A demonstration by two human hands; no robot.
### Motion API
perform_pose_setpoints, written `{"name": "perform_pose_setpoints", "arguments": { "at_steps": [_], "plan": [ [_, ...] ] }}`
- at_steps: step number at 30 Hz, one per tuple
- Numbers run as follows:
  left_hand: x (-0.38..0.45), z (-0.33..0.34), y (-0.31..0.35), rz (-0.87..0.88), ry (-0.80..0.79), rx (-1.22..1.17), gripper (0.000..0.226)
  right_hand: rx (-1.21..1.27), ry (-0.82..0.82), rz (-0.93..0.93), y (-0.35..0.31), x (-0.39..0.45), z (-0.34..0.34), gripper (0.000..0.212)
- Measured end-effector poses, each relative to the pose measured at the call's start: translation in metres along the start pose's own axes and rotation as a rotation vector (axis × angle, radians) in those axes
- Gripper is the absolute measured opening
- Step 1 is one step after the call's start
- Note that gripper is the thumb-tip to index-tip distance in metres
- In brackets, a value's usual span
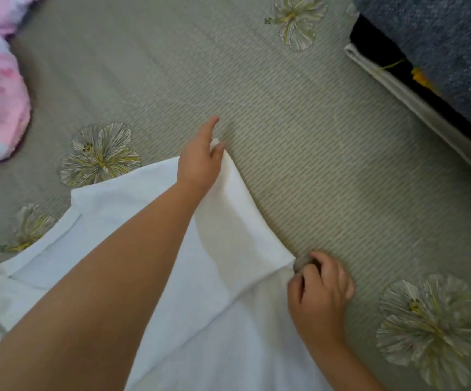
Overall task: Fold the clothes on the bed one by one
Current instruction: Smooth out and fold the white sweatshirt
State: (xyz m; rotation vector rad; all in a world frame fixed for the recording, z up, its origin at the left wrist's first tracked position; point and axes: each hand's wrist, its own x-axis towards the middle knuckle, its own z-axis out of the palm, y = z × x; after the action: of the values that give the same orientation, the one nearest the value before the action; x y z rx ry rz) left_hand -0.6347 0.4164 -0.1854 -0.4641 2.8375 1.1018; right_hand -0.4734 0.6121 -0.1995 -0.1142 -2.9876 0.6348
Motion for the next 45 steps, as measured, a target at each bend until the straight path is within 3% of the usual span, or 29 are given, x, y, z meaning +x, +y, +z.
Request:
{"name": "perform_pose_setpoints", "arguments": {
  "at_steps": [4,8,10,14,17,21,24,26,27,31,32,34,37,40,43,45],
  "plan": [
    [-0.020,-0.016,-0.006,0.095,0.098,0.108,0.048,0.108,0.007,-0.074,-0.007,0.010,-0.009,0.029],
    [-0.096,-0.047,-0.044,0.077,0.127,0.247,0.044,0.107,-0.089,-0.511,-0.043,0.017,-0.011,0.031],
    [-0.150,-0.062,-0.073,-0.064,0.124,0.308,0.047,0.007,-0.212,-0.726,-0.064,0.017,-0.006,0.030],
    [-0.252,-0.096,-0.127,-0.467,0.047,0.379,0.081,-0.136,-0.420,-0.941,-0.095,0.021,0.008,0.039],
    [-0.301,-0.117,-0.168,-0.523,0.105,0.485,0.075,-0.155,-0.464,-0.972,-0.117,0.029,0.019,0.041],
    [-0.315,-0.146,-0.210,-0.755,0.186,0.500,0.035,-0.189,-0.575,-0.978,-0.149,0.037,0.039,0.048],
    [-0.310,-0.157,-0.223,-0.689,0.244,0.473,0.022,-0.309,-0.615,-0.962,-0.160,0.029,0.050,0.057],
    [-0.299,-0.164,-0.229,-0.661,0.331,0.468,0.018,-0.362,-0.630,-0.945,-0.153,0.026,0.052,0.075],
    [-0.294,-0.169,-0.233,-0.686,0.333,0.478,0.017,-0.378,-0.638,-0.941,-0.149,0.025,0.053,0.082],
    [-0.281,-0.180,-0.257,-0.786,0.099,0.617,0.020,-0.470,-0.651,-0.802,-0.133,0.022,0.058,0.112],
    [-0.280,-0.180,-0.263,-0.808,0.108,0.610,0.023,-0.514,-0.641,-0.780,-0.134,0.023,0.061,0.111],
    [-0.274,-0.179,-0.268,-0.866,0.168,0.583,0.029,-0.570,-0.623,-0.770,-0.140,0.026,0.064,0.089],
    [-0.279,-0.179,-0.262,-0.850,0.372,0.470,0.039,-0.615,-0.574,-0.784,-0.160,0.020,0.057,0.068],
    [-0.304,-0.169,-0.255,-0.692,0.469,0.331,0.046,-0.472,-0.531,-0.906,-0.175,-0.005,0.049,0.076],
    [-0.322,-0.159,-0.248,-0.808,0.453,0.139,0.046,-0.425,-0.664,-0.979,-0.178,-0.041,0.053,0.086],
    [-0.322,-0.160,-0.248,-0.846,0.448,0.193,0.040,-0.389,-0.699,-0.976,-0.179,-0.062,0.058,0.083]
  ]
}}
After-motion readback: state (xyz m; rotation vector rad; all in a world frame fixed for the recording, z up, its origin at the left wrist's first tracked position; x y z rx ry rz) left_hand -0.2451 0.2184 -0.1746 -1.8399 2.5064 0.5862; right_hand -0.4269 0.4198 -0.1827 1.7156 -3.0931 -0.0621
